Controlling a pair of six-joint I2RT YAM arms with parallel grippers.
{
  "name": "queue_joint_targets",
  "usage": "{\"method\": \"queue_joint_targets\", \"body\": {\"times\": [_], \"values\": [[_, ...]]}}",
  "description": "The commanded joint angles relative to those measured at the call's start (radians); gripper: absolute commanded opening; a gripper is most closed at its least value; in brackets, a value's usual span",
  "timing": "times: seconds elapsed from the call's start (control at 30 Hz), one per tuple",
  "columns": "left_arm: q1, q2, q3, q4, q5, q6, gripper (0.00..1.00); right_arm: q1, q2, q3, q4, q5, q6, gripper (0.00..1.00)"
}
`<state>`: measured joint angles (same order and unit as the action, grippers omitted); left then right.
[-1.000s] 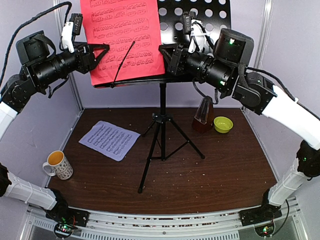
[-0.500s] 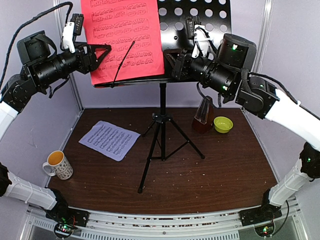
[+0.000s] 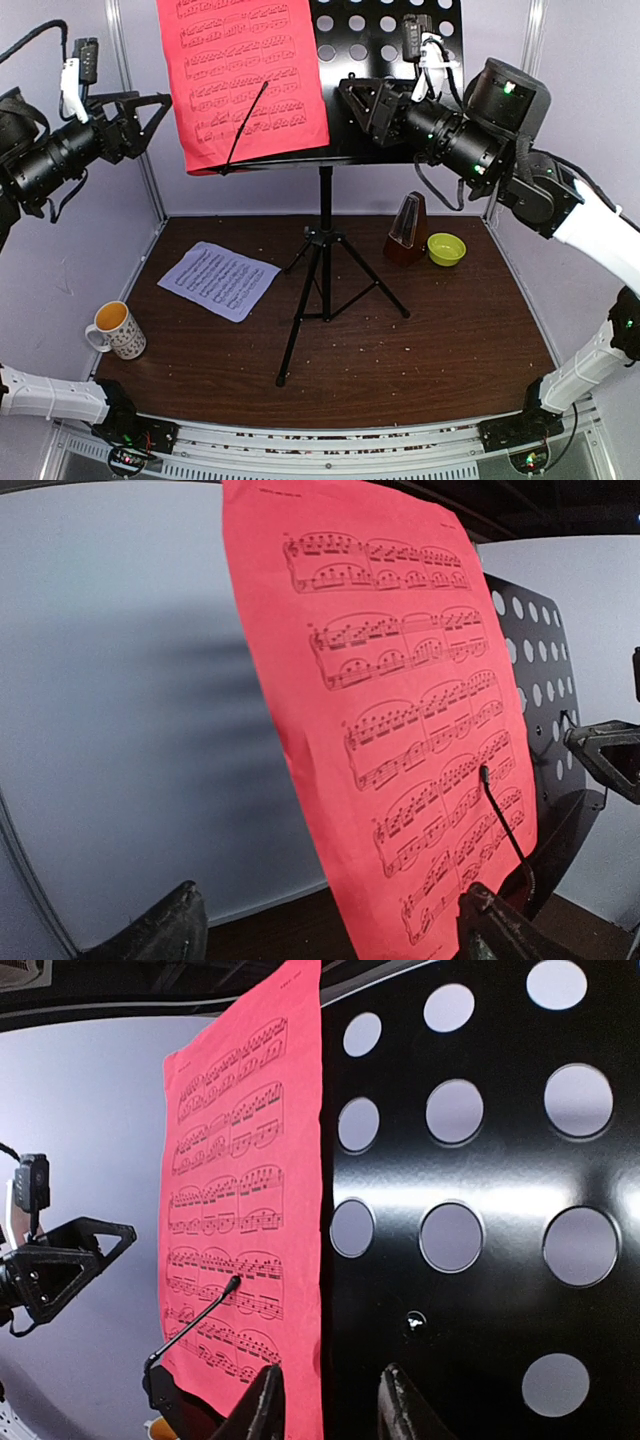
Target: Set up the instrument practice props
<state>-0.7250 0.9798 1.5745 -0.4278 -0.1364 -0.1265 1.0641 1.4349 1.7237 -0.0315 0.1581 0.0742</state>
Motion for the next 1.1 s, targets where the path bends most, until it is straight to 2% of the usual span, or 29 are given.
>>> {"method": "queue_joint_targets", "body": {"times": [0.0,0.07,0.17,0.37,0.53,0.83,1.07], "values": [[0.013,-0.065,-0.070,-0.013,-0.143,-0.059,0.89,-0.003,-0.049,-0.030,0.050,-0.054,-0.016,0.39],[0.035,-0.102,-0.117,-0.031,-0.183,-0.109,0.89,-0.004,-0.069,-0.046,0.061,-0.068,-0.017,0.44],[0.133,-0.148,-0.183,-0.075,-0.171,-0.197,0.90,-0.004,-0.100,-0.070,0.067,-0.084,-0.022,0.55],[0.416,-0.158,-0.349,-0.098,0.077,-0.356,0.90,-0.004,-0.171,-0.114,0.026,-0.094,-0.038,0.74],[0.549,-0.139,-0.540,-0.022,0.191,-0.410,0.89,-0.004,-0.277,-0.219,0.011,-0.048,-0.050,0.86],[0.555,0.142,-0.724,0.169,0.347,-0.417,0.83,-0.025,-0.417,-0.331,-0.127,0.036,0.002,0.97],[0.511,0.364,-0.705,0.239,0.357,-0.387,0.82,-0.082,-0.567,-0.513,-0.148,0.050,0.113,1.00]]}}
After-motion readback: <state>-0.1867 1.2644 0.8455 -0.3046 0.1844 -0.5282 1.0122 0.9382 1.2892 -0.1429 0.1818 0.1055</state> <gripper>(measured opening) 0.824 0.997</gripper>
